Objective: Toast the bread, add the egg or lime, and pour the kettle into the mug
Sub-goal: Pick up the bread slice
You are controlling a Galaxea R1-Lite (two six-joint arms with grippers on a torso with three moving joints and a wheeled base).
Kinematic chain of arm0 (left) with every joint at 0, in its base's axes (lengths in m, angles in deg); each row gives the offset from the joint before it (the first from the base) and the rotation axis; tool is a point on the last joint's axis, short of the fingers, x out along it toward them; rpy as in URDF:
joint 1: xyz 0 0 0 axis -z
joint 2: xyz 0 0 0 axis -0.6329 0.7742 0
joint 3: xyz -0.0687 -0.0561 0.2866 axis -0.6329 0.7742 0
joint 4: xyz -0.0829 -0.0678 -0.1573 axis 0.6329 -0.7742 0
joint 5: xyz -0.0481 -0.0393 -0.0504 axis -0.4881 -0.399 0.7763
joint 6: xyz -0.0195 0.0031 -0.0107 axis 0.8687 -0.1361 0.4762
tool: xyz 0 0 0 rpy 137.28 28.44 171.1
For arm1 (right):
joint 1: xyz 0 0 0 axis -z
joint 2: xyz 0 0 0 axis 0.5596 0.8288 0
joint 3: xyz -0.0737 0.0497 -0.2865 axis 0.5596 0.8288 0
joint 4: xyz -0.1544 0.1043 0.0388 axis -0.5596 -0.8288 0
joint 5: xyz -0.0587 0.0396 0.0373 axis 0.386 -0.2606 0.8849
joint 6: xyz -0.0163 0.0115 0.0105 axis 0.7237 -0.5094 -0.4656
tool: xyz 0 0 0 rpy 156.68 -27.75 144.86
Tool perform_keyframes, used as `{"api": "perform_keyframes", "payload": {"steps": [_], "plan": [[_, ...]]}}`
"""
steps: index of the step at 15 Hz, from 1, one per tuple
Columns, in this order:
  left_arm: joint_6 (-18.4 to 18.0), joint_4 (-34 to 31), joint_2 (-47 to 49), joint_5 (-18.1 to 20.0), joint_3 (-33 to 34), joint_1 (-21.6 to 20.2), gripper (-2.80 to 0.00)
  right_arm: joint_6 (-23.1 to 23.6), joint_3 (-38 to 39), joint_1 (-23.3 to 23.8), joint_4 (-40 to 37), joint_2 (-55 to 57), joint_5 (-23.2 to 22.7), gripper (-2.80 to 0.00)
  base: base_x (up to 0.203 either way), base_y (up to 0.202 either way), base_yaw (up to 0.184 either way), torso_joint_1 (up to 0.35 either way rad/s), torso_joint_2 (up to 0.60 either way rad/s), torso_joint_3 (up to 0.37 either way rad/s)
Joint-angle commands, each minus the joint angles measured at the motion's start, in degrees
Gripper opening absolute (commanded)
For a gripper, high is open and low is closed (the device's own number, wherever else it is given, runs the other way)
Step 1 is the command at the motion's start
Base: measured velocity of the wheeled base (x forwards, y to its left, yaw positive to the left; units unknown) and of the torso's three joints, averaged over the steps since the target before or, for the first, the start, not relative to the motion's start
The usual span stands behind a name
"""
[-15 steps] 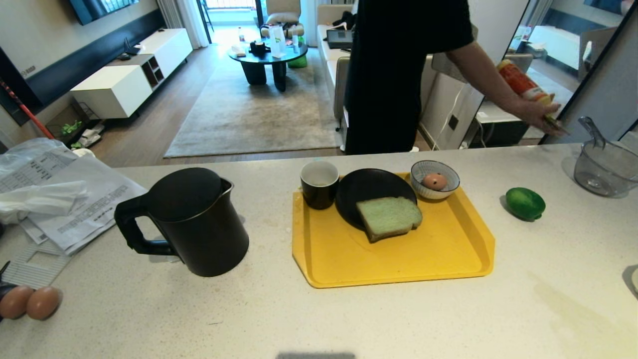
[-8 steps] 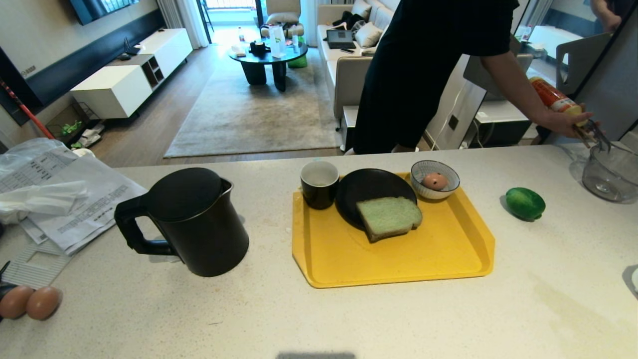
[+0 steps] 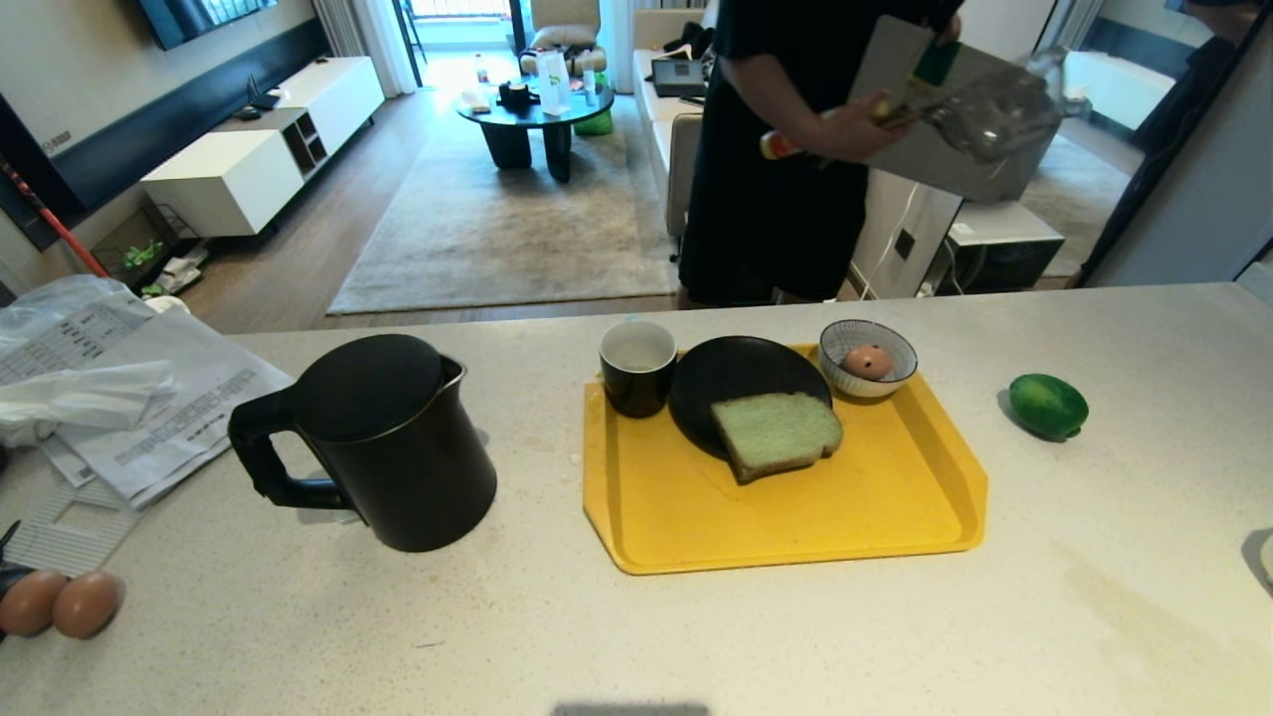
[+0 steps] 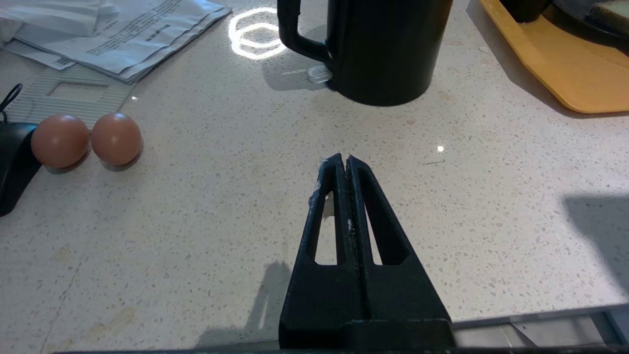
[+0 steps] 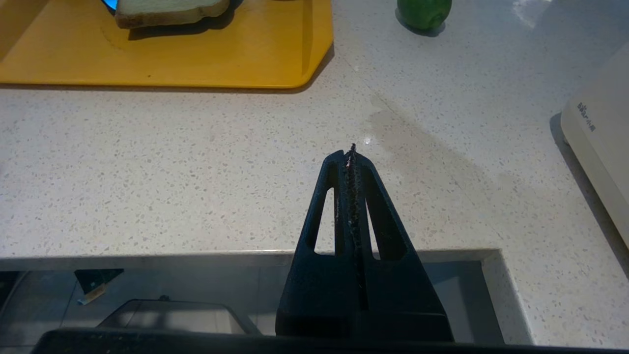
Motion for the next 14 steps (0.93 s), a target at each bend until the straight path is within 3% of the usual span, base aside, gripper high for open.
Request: {"api": "perform_keyframes", "payload": {"steps": [1,14], "plan": [[0.0,0.1,0.0,0.0,0.0,0.0,-2.8,0.1,-0.1,0.0,0.0,0.3,0.0,-2.8,0.0,0.0,0.0,0.0,0.0,0.0],[0.0,0.0,0.0,0.0,0.0,0.0,-2.8,-0.1,-0.1,0.0,0.0,0.4,0.1,-2.8,0.0,0.0,0.0,0.0,0.0,0.0]]}}
